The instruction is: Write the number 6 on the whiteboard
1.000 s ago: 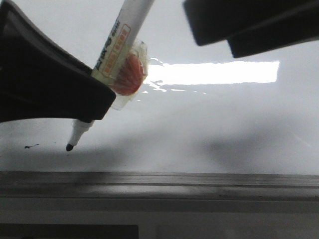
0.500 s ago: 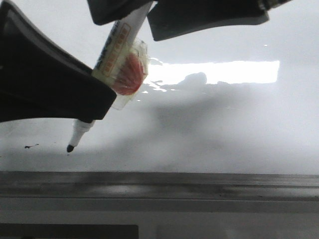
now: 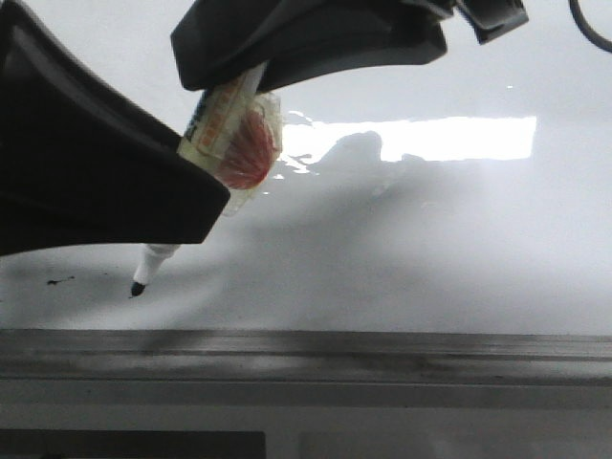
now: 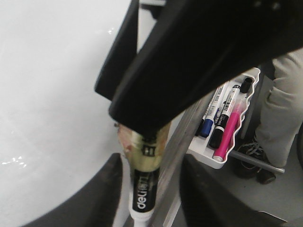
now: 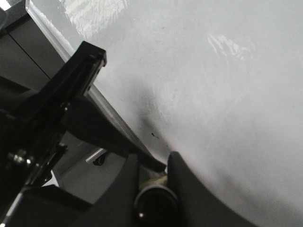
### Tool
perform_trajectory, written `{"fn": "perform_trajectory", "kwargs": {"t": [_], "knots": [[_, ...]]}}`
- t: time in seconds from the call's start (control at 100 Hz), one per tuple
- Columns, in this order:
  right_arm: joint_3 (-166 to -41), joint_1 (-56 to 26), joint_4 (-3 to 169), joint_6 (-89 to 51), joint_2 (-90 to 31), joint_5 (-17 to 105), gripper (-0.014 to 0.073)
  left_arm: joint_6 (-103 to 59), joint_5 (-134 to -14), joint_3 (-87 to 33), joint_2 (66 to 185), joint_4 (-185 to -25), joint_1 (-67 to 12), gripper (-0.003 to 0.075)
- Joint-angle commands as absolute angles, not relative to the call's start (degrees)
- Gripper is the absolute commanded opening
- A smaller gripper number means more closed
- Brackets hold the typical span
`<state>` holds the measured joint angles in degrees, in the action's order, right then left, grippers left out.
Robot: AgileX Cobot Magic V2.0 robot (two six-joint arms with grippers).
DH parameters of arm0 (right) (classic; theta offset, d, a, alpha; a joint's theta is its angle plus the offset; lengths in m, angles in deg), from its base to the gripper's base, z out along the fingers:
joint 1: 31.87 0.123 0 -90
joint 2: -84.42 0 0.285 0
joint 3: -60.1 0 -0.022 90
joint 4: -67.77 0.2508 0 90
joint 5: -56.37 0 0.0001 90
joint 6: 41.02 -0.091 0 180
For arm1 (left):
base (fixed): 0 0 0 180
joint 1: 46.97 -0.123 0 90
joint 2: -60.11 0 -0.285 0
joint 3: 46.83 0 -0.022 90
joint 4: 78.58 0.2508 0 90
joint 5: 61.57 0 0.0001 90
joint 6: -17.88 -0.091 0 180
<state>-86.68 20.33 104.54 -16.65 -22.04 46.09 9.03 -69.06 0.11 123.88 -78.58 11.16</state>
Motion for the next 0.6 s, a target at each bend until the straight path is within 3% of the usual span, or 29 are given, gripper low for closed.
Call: {"fn": "perform_trajectory", "kwargs": {"t": [0.0, 0.29, 0.59], "knots": [[-88.60, 20.30, 104.78, -15.94, -22.90, 49.60, -0.0063, 9.20, -66.08, -1.84, 121.01, -79.98, 11.62, 0.0463], [-88.96, 14.05, 104.78, -15.94, -26.68, 49.83, -0.0062, 12.60, -76.80, -1.84, 105.99, -79.98, 9.05, 0.0346], [-97.63, 6.21, 103.29, -15.94, -25.27, 44.18, -0.0062, 12.72, -76.56, -1.84, 100.82, -79.99, 0.64, 0.0344]]}}
